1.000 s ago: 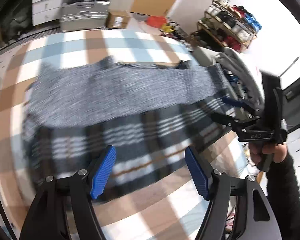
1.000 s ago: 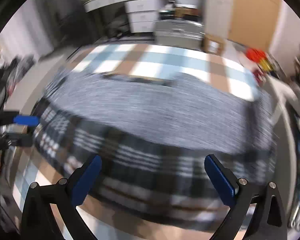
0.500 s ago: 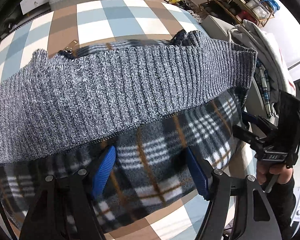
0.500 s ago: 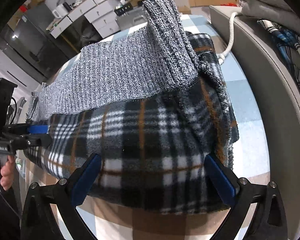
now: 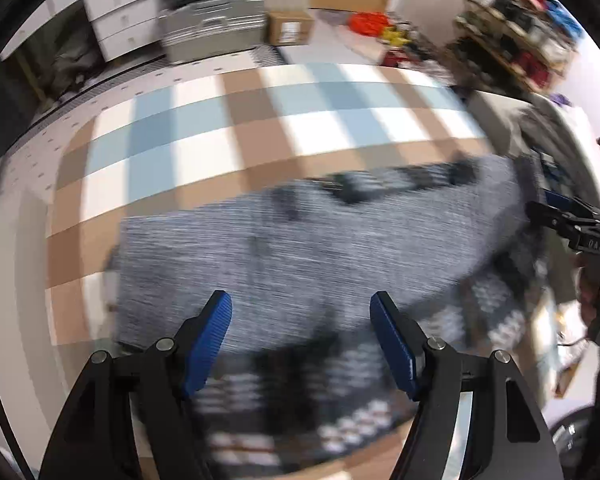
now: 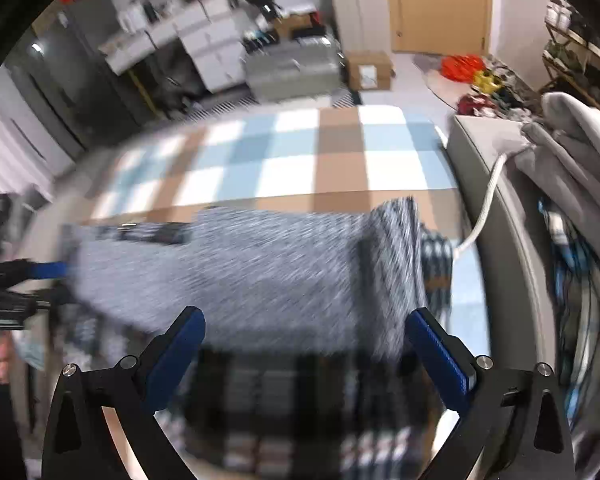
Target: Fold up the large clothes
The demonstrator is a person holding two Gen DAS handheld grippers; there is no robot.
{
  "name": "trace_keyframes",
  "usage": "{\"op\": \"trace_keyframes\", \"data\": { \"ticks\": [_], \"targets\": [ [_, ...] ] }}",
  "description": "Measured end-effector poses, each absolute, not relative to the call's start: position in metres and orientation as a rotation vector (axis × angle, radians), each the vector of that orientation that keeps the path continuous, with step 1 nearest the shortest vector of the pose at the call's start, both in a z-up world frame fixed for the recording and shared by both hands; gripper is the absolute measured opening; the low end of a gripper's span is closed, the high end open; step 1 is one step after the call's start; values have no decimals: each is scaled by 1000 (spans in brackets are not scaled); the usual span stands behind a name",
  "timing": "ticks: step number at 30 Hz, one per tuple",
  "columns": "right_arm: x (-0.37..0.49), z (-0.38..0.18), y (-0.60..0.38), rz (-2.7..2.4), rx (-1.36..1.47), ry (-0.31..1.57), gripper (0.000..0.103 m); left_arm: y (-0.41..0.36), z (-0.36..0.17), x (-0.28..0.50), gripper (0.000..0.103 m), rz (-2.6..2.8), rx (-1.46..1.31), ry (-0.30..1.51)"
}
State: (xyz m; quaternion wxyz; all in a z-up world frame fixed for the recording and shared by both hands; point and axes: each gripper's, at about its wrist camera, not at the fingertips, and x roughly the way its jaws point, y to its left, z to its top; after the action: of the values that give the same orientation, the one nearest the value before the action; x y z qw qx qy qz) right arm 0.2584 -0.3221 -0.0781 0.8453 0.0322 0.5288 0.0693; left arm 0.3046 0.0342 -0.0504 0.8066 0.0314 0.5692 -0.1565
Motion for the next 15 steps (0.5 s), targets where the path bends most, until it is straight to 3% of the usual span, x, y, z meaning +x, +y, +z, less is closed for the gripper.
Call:
{"op": "trace_keyframes", "data": {
  "ticks": [3, 7, 12, 15],
  "targets": [
    [285, -108, -344, 46, 87, 1223, 103, 41, -74, 327, 67, -241, 35, 1230],
    [288, -140, -399, 30, 394, 1283, 103, 62, -85, 323, 67, -327, -78, 1229],
    [275, -131, -401, 21, 374, 1286, 102, 54, -82, 312, 67, -318, 3, 1200],
    [248, -95, -401, 35, 398, 1170, 101, 56, -67, 296, 67, -299, -19, 1161]
  ]
}}
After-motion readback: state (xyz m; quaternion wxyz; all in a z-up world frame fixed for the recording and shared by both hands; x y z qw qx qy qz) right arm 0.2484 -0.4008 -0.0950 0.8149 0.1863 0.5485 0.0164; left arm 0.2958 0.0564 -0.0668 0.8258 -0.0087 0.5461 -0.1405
